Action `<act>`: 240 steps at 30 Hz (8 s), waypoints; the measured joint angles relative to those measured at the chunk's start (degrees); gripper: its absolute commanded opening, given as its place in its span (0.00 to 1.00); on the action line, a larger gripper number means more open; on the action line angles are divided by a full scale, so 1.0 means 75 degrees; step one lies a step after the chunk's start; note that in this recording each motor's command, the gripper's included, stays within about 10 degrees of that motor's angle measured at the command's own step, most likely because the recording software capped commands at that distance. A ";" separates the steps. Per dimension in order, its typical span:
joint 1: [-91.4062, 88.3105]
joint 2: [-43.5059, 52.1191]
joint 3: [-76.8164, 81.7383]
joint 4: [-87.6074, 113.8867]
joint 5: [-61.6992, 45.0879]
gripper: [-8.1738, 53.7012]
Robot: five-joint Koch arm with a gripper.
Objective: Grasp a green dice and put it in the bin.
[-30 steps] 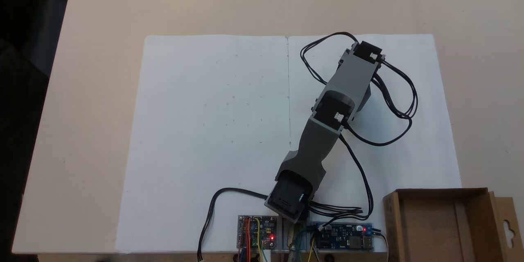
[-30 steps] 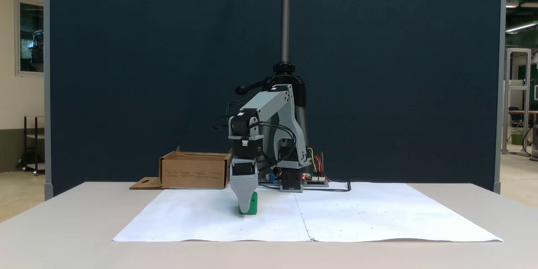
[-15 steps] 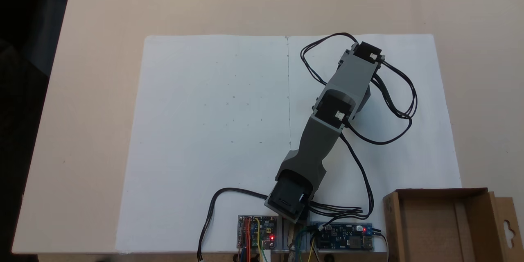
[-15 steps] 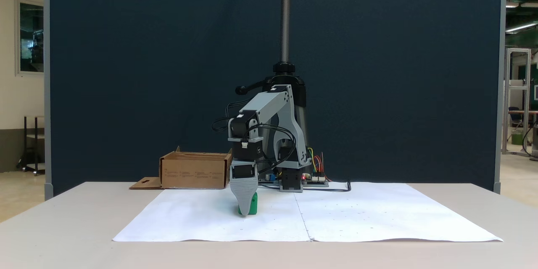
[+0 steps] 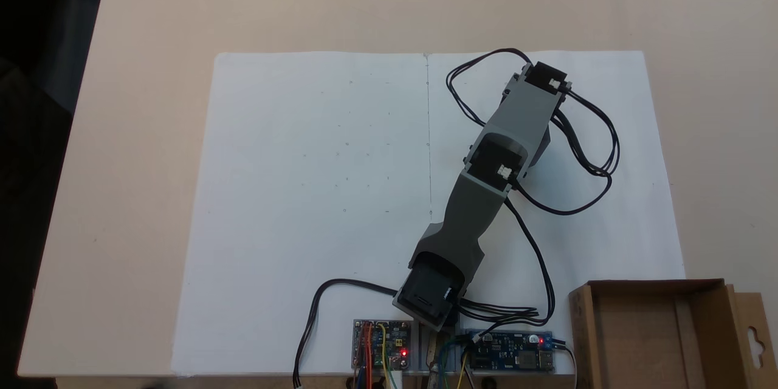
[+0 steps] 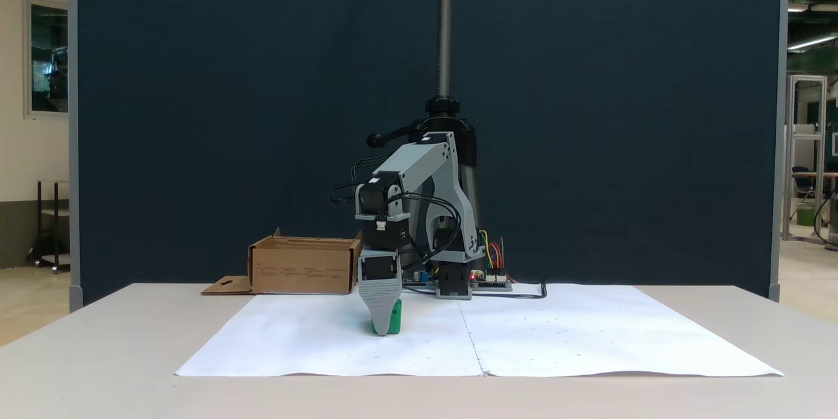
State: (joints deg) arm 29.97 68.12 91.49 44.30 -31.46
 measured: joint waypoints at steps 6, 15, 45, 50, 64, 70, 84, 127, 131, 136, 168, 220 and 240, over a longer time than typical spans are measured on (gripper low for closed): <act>0.0070 0.0012 0.0000 -0.0422 0.0023 0.32; 0.0129 0.0059 0.0000 -0.0902 0.0047 0.32; 0.3680 0.2766 -0.0129 -0.2262 0.3750 0.32; 0.5191 0.2777 -0.0703 -0.2262 0.3820 0.32; 0.8555 0.2754 -0.1383 -0.2215 0.3844 0.32; 0.9270 0.2625 -0.1395 -0.2203 0.3844 0.32; 1.0254 0.2414 -0.0398 -0.1582 0.3750 0.32; 0.5285 0.3586 -0.1629 -0.3141 0.4629 0.83; 0.3809 0.3574 -0.1629 -0.3141 0.4629 0.83; 0.2297 0.3574 -0.1629 -0.3141 0.4629 0.83; -0.3246 0.3867 0.2801 -0.5355 0.4570 0.84; -0.4020 0.8074 1.1215 -1.6570 0.3926 0.87; -0.3996 0.8098 1.1215 -1.6570 0.3926 0.88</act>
State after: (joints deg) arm 0.00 128.85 175.61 -79.98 -2.02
